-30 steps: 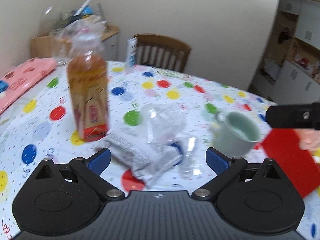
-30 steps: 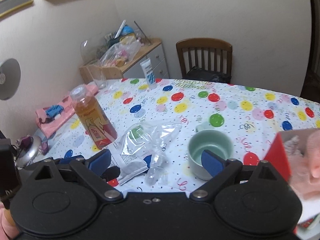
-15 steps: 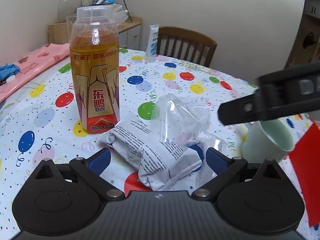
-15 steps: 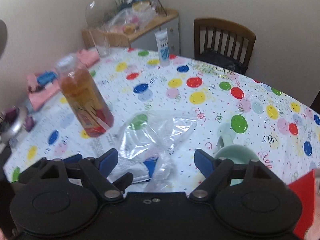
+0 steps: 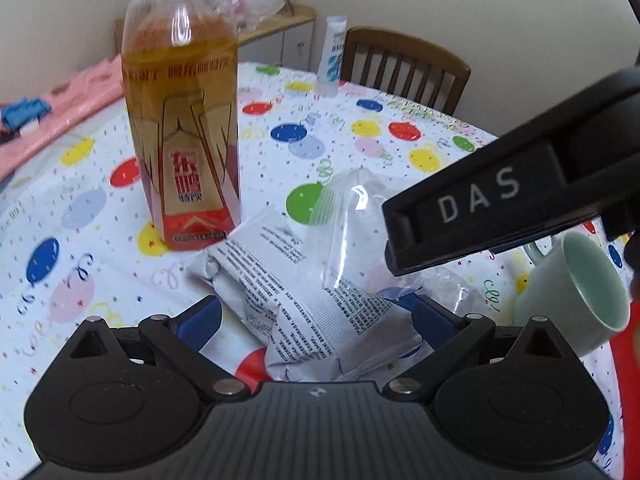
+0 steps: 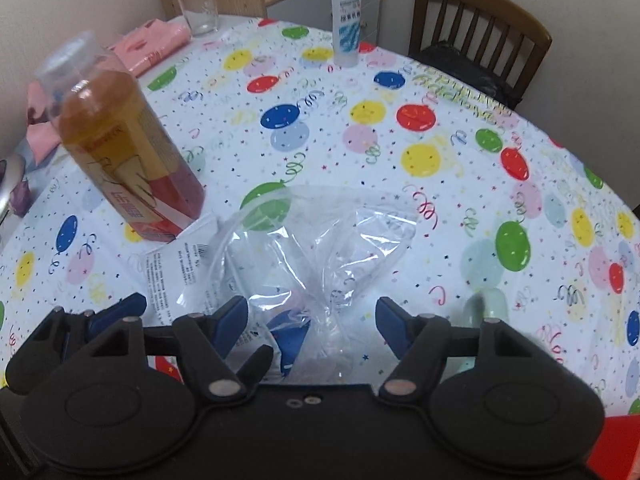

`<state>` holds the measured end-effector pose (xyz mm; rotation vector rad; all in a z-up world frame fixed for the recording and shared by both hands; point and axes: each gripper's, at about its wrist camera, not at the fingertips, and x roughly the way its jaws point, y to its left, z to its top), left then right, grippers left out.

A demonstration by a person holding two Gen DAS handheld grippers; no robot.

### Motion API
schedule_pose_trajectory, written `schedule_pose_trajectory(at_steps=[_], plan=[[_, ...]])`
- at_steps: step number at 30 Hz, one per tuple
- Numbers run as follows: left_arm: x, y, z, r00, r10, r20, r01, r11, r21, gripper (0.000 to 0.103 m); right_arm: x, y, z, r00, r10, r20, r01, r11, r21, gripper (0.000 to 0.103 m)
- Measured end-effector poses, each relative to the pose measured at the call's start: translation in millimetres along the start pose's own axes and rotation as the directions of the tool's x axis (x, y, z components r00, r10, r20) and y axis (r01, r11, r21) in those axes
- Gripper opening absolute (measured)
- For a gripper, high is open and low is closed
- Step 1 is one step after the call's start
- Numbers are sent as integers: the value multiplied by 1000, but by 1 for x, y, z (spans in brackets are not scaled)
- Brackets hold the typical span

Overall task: Organize soft objects
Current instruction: 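Grasp the clear zip bag with the right gripper while the left gripper grasps the white packet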

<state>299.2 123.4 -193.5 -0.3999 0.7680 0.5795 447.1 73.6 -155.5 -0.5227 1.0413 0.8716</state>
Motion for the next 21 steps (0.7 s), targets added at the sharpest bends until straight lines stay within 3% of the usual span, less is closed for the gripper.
schedule_pose_trajectory(at_steps=[10,16,21], plan=[[10,2,1,999,-28,-19,27,999,-35,102,28,-16,5,998,51,-22,-47,987,153,66],[12,7,3,997,-67,-35,65,996,-67,98,42,-20,2,997,67,-35,-58,976,212,54],[13,15,2,991,-120,-50,114,986,-120,88,42,-15,1,998,58,-27,-52,979,196,43]])
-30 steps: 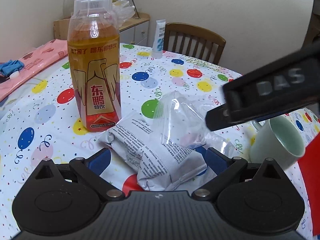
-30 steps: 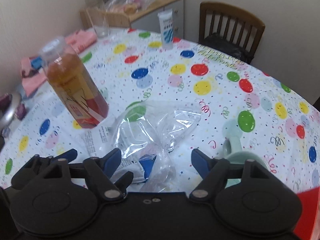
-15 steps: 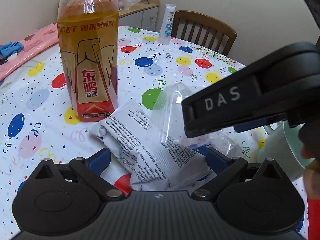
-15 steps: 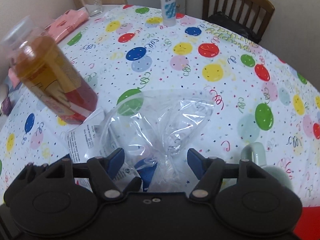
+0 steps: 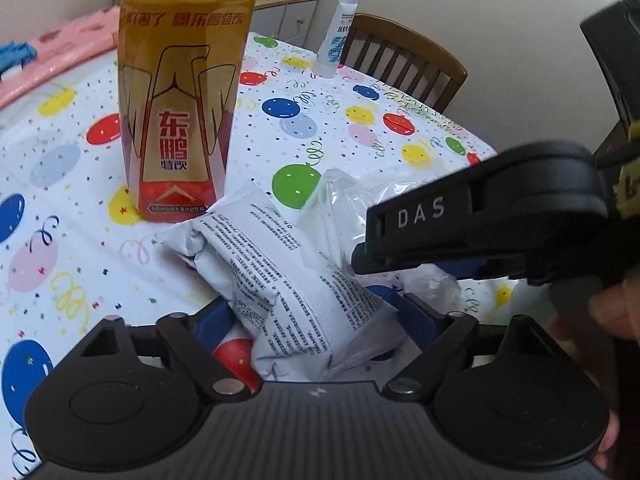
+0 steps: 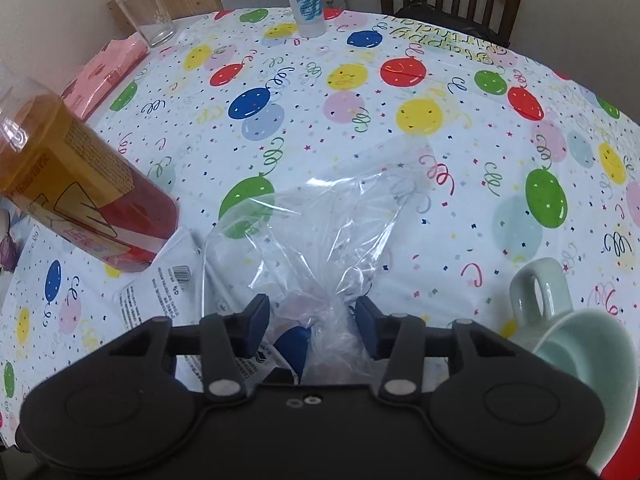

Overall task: Organize soft objects
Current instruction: 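Grasp the clear zip bag with the right gripper while the left gripper grasps the white packet, then lift the zip bag and white packet and carry both over the red box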

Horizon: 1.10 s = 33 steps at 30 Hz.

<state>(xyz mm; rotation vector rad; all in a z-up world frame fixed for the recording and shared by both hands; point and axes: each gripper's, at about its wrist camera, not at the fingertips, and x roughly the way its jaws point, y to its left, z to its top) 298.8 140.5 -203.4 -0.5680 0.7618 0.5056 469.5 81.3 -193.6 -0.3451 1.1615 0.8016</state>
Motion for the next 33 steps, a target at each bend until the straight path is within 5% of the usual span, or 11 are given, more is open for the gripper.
schedule_pose_trajectory(at_steps=[13,15,33], plan=[[-21,10,-10,997,-81,8,81,996,-25,69,-14,-1,-16,997,-38,73,38,999,2,20],[-26,13,-11,996,-85,15,85,996,-16,53,-21,2,-18,995,-42,91,43,999,-9,20],[-75,26,-20,982,-174,66,171,984,55,49,-100,14,-53,976,-9,218,16,999,-30,19]])
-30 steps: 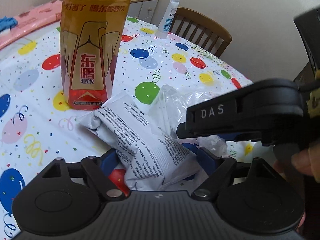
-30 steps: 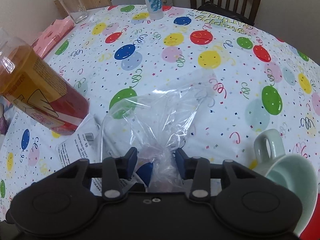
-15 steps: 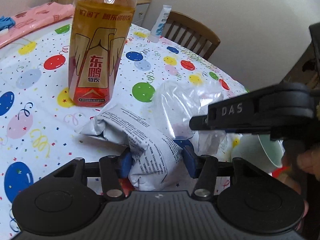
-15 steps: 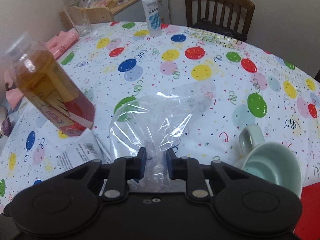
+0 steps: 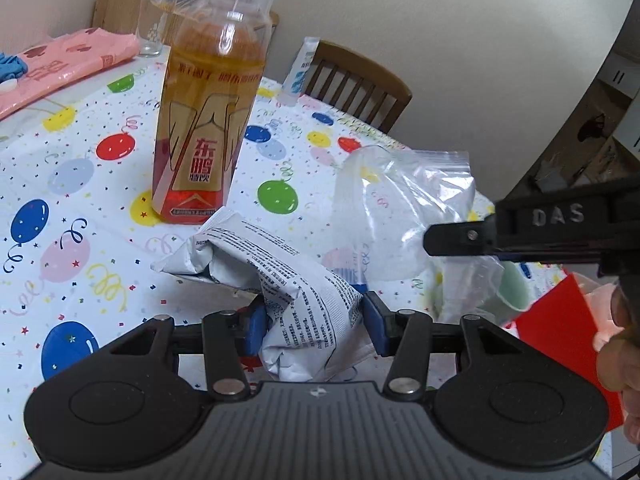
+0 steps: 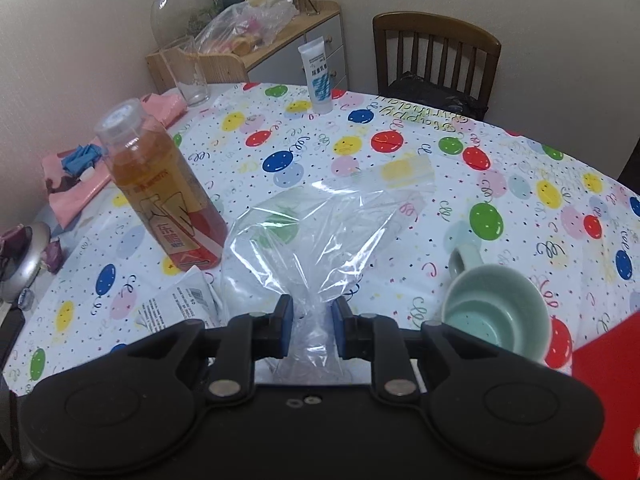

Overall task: Organize soft objects
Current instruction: 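Lift the zip bag and white packet and carry both over the red box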

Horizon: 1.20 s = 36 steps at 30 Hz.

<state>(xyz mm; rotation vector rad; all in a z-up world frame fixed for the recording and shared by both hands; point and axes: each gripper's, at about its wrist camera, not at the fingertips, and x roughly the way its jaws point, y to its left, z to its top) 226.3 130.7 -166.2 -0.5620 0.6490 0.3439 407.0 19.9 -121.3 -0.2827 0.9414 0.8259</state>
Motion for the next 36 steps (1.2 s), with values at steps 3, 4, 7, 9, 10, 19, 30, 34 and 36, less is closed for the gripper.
schedule_pose_trajectory(at_steps=[3,4,7,9,10,19,30,34,36], plan=[[-13,-4,2,999,-29,15,28,1000,13,49,-20,-2,-5,1000,5,20,-5,1000,8,19],[-18,-7,3,999,-38,21,38,999,20,49,-27,-2,-6,1000,5,28,-6,1000,10,19],[-32,-13,5,997,-75,31,74,997,33,49,-49,-6,-8,998,6,58,-7,1000,17,19],[-40,-20,7,994,-99,35,97,994,47,49,-64,-9,-10,997,-1,79,-1,1000,23,19],[-44,-23,7,993,-111,40,108,993,57,49,-72,-12,-12,996,-2,88,0,1000,27,19],[-67,-62,11,984,-170,51,161,976,147,49,-133,-38,-29,985,-37,168,24,996,82,19],[-88,-133,11,968,-246,51,225,940,255,49,-193,-99,-59,964,-59,260,18,987,158,19],[-87,-168,3,960,-278,31,257,922,291,49,-210,-131,-71,957,-85,279,31,981,192,19],[-85,-186,-2,956,-292,17,274,913,303,49,-217,-148,-77,954,-96,285,34,977,213,19]])
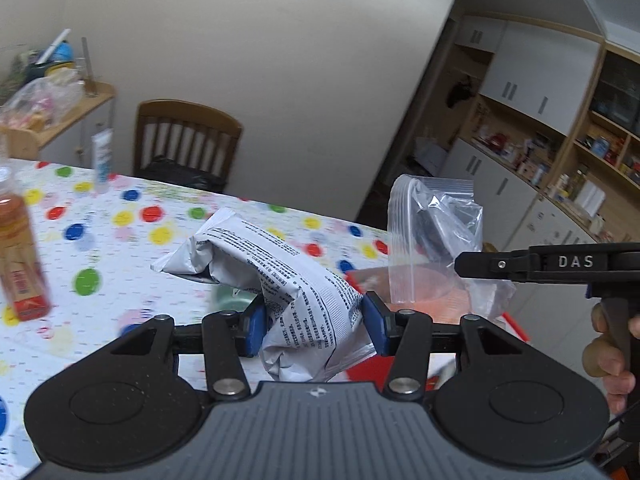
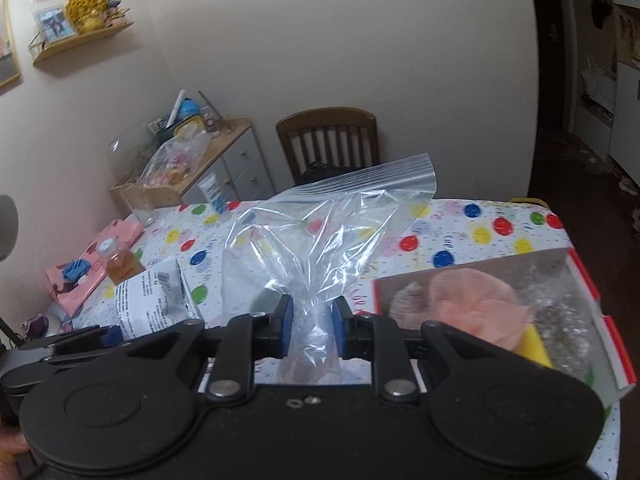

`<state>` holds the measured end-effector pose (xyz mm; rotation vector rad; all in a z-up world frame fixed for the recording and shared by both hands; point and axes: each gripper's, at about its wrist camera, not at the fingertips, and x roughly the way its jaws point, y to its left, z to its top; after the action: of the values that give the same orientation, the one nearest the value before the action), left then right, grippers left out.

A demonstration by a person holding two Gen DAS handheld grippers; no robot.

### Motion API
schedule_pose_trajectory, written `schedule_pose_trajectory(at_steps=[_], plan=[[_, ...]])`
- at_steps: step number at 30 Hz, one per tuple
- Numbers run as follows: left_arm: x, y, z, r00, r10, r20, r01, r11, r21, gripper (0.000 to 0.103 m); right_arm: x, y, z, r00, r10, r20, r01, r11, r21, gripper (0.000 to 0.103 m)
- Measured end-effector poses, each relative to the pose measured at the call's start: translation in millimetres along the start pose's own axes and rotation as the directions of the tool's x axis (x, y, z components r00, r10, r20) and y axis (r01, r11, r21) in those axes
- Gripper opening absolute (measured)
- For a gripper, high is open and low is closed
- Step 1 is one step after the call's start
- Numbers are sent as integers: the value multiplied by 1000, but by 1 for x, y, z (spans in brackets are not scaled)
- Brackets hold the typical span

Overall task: Organize soft objects
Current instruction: 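Lift the zip bag and white packet and carry both over the red box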

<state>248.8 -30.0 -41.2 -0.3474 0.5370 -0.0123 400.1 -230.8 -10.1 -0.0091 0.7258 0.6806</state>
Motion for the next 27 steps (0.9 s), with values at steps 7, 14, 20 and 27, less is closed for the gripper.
schedule_pose_trajectory(at_steps=[7,14,20,27], plan=[[28,-60,0,997,-64,-34,66,996,67,49,-25,-66,-4,999,-48,25,47,997,61,19],[69,-111,-6,986,-124,-112,138,982,127,49,-37,-125,-10,994,-110,27,107,989,105,19],[112,-141,-19,965,-149,-215,181,974,136,49,-32,-168,-18,988,-153,-4,152,979,135,19],[153,-160,-33,943,-155,-296,197,973,119,49,-10,-202,-25,982,-179,-55,185,972,148,19]])
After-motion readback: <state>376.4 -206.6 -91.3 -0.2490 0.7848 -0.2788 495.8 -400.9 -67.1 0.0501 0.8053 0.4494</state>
